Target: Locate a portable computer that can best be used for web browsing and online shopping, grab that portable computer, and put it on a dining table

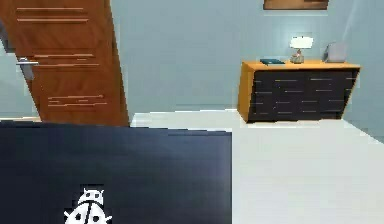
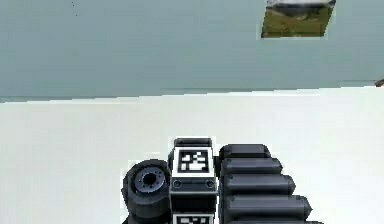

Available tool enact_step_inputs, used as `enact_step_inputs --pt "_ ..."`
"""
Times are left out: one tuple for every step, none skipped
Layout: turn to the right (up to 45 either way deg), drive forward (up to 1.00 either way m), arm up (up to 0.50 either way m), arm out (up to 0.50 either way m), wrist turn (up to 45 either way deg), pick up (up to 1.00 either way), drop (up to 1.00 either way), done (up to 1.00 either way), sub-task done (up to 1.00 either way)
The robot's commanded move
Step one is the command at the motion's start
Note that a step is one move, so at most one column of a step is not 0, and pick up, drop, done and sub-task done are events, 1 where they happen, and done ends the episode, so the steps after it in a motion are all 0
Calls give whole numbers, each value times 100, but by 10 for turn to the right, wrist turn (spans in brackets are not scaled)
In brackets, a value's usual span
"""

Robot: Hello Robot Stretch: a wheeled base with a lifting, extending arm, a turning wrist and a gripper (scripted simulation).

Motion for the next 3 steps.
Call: enact_step_inputs --pt "0 65 0 0 0 0 0 0 0" --pt "-450 0 0 0 0 0 0 0 0" --pt "-30 0 0 0 0 0 0 0 0"
